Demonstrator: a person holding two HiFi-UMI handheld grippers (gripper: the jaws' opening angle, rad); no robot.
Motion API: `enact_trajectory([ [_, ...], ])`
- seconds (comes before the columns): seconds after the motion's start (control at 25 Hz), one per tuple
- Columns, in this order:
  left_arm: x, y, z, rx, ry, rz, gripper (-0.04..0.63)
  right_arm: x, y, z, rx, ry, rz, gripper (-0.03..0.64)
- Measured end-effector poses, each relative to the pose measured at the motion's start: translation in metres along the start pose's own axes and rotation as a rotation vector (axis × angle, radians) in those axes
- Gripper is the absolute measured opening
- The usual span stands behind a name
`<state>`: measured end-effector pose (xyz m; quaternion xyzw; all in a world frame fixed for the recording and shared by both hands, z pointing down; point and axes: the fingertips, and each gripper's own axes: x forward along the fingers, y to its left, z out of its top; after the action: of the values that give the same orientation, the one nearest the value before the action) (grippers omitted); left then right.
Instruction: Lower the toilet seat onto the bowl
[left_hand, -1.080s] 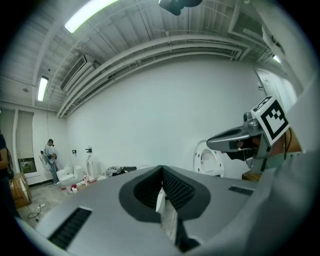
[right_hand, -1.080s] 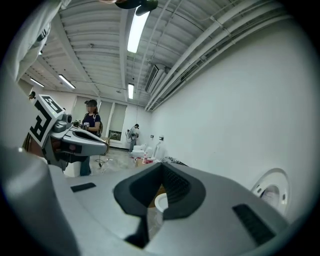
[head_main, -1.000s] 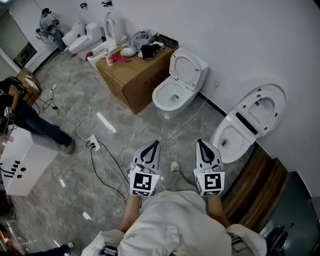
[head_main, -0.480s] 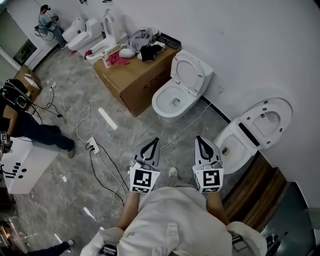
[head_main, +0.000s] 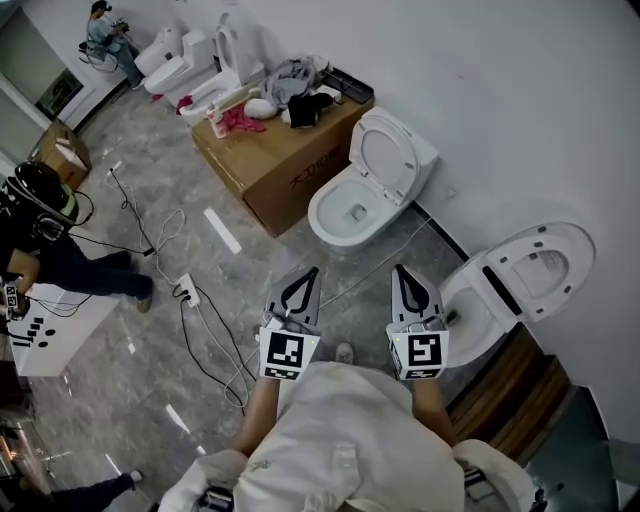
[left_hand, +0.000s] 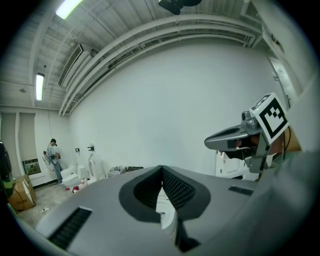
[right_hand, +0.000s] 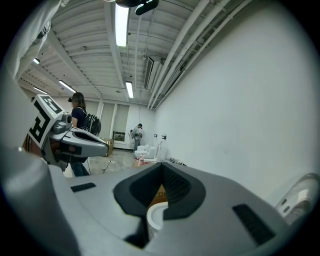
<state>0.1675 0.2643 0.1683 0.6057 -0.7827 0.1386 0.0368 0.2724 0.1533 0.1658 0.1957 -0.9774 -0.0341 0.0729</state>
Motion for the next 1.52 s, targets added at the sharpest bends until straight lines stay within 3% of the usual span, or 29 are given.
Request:
enact_trajectory([
  [0.56, 0.089, 0.056, -0.006, -0.007, -0.01, -0.038, 0.014, 0.096, -0.027, 0.002, 0.0, -0.002, -0.034, 0.007],
  [1.16, 0.219, 0.175, -0.019, -0.009, 0.015, -0.178, 0.014, 0.261, -0.05, 0.003, 0.006, 0.092, -0.13, 0.008],
  [1.52, 0.29, 0.201, -0.023, -0.01, -0.03, -0.308, 0.014, 0.31, -0.073, -0.012, -0.041, 0.135, -0.222, 0.009],
])
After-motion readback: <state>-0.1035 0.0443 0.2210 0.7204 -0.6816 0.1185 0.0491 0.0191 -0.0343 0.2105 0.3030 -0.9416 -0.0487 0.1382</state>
